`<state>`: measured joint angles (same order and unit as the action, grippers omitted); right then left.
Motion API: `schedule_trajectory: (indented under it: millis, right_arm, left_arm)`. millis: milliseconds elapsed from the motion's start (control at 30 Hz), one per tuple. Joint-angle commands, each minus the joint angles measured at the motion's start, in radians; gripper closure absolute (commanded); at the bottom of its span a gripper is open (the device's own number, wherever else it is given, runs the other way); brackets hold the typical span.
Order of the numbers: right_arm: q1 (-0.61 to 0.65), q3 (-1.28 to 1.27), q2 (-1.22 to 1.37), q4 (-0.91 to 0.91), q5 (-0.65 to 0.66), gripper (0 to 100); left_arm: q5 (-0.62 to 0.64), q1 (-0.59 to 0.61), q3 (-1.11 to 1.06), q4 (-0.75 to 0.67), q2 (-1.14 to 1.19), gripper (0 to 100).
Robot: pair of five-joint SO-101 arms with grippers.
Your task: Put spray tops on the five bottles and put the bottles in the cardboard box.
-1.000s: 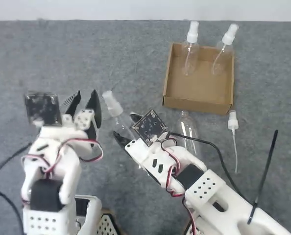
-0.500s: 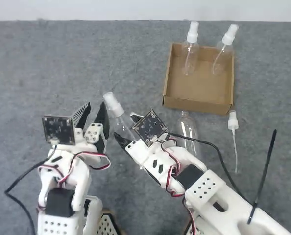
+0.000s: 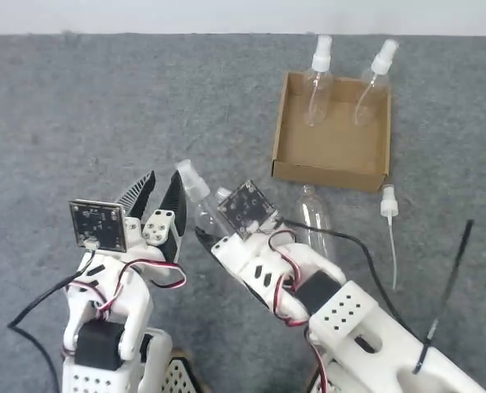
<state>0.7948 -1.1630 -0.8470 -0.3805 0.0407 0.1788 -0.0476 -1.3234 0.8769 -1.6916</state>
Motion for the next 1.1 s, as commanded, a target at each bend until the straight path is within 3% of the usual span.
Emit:
schedule_trajectory:
  millis: [0, 200, 400, 567, 800, 1067]
  right_arm:
    - [-0.116, 0.144, -0.036, -0.059, -0.011, 99.3]
    - [-0.249, 0.301, -0.028, -0.059, -0.012, 99.3]
    - [-0.248, 0.425, -0.022, -0.067, -0.011, 99.3]
    - [-0.203, 0.443, -0.005, -0.067, -0.011, 99.3]
    - [-0.142, 0.512, 0.091, -0.070, -0.011, 99.3]
    - [-0.079, 0.695, 0.085, -0.381, -0.012, 99.3]
  left_arm:
    - [0.005, 0.003, 0.012, 0.006, -0.018, 88]
    - [-0.058, -0.012, 0.058, 0.058, -0.017, 88]
    - [-0.129, -0.109, 0.061, 0.069, -0.017, 87]
    - [-0.132, -0.178, 0.062, 0.089, -0.021, 75]
    - [-0.130, -0.181, 0.059, 0.081, -0.018, 71]
    - [-0.130, -0.176, 0.056, 0.071, -0.018, 71]
